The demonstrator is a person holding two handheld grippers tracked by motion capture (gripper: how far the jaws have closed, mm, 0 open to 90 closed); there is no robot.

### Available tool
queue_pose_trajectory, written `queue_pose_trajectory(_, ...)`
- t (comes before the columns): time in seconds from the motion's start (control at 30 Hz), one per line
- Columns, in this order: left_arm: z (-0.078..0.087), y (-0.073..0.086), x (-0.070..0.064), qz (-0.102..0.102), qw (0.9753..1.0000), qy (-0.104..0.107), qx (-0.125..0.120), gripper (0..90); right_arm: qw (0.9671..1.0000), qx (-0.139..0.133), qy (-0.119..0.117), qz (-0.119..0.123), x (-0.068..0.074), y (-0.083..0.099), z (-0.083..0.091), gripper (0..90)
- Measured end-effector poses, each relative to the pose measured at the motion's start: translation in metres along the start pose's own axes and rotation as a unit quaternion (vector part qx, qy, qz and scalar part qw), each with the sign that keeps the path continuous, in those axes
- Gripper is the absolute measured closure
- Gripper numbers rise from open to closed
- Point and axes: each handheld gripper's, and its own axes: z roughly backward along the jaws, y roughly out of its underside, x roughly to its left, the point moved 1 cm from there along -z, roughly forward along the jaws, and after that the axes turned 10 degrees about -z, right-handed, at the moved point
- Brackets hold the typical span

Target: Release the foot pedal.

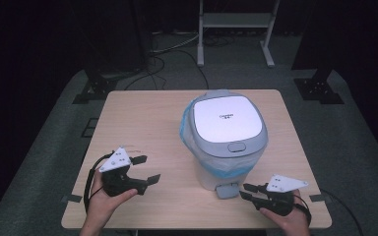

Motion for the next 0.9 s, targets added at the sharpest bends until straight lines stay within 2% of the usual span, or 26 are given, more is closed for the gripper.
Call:
queue_pose_trajectory(0.2, 0.0, 0.013, -0.001, 0.01, 0.9999, -0.001, 0.008, 10.3, 0.9996, -0.011, 0.02, -0.015, -0.008, 0.004, 0.012, 52.9)
queue_pose_trajectory(0.43, -0.003, 0.028, -0.004, 0.013, 0.9995, -0.015, 0.025, 8.7, 0.9987, -0.018, 0.036, -0.031, -0.017, 0.009, 0.022, 43.5)
queue_pose_trajectory(0.53, -0.004, 0.036, -0.004, 0.015, 0.9989, -0.02, 0.039, 8.7, 0.9982, -0.02, 0.046, -0.032, -0.022, 0.01, 0.023, 39.1)
queue_pose_trajectory(0.77, -0.009, 0.052, -0.004, 0.021, 0.9972, -0.034, 0.064, 8.6, 0.9955, -0.017, 0.087, -0.033, -0.035, 0.015, 0.027, 31.4)
queue_pose_trajectory(0.8, -0.01, 0.055, -0.004, 0.02, 0.9967, -0.036, 0.07, 8.6, 0.9943, -0.013, 0.099, -0.038, -0.04, 0.016, 0.027, 29.6)
queue_pose_trajectory(0.9, -0.013, 0.059, -0.004, 0.019, 0.9956, -0.04, 0.083, 8.6, 0.9933, -0.013, 0.106, -0.042, -0.044, 0.017, 0.029, 29.1)
